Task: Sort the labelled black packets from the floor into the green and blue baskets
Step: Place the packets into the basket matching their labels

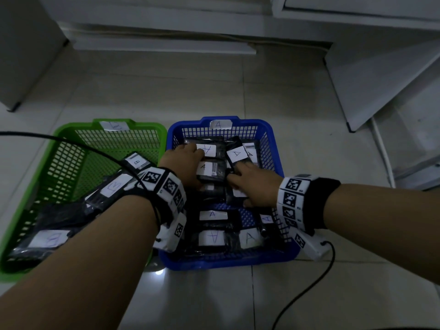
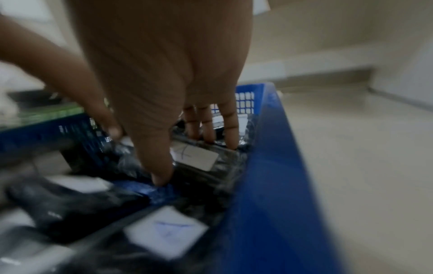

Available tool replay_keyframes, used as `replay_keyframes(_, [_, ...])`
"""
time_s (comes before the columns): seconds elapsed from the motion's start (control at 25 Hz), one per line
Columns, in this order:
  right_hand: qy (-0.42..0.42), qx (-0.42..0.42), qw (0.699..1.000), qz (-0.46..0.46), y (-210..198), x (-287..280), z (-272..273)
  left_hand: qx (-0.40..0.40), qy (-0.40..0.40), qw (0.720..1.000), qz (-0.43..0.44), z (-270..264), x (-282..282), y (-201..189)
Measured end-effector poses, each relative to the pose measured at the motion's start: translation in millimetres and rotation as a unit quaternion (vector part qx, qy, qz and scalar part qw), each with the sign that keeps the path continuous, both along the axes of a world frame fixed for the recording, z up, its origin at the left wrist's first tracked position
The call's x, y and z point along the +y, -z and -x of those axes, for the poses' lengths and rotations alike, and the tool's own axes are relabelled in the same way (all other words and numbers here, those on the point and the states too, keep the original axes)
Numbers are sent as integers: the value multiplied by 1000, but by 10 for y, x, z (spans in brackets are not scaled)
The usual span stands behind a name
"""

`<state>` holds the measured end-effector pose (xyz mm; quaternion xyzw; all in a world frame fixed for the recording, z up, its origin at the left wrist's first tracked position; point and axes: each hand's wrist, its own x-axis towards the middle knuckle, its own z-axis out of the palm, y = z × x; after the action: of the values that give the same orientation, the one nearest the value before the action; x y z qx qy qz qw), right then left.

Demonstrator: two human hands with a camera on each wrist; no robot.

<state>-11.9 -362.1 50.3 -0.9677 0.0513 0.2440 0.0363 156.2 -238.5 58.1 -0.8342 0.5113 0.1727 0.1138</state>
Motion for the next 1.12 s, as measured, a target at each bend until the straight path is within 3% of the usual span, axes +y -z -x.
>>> replay_keyframes(0.16, [49,-39,998,-3,60,-45,-39,1,5,1000,-6,0,-7,-25])
replay_keyframes(0.32, [57,-4,998,-11,127,-4,-43,-7,18,1000,-4,-22,31,-32])
replay_keyframes(0.44, [158,-5,985,-70,-10,-68,-131,33,-8,999,40,-44,69,-51])
replay_keyframes(0.48, [235,-31,964,-119,-98,-100,-180,49,-18,996,65,-50,74,-58])
replay_keyframes(0.56, [411,-104,862,-280,-274,-145,-241,79,-13,991,110,-23,43,-90])
replay_keyframes(0.6, [451,-124,807,-360,-335,-152,-260,93,-2,988,125,12,18,-108])
replay_keyframes(0.64, [453,-131,783,-406,-380,-162,-273,106,7,984,140,60,-5,-119])
replay_keyframes(0.76, [431,-180,801,-375,-369,-220,-247,127,-27,970,206,184,-31,-132])
replay_keyframes(0.84, [487,-274,764,-321,-328,-316,-201,116,-49,965,230,188,-25,-132])
replay_keyframes(0.92, [520,-308,742,-290,-277,-354,-141,115,5,977,179,142,-30,-105])
replay_keyframes(1.04, [506,-230,757,-344,-152,-317,-124,142,112,983,39,149,-36,-57])
replay_keyframes(1.12, [474,-146,795,-348,-104,-325,-164,148,133,980,2,187,-49,-11])
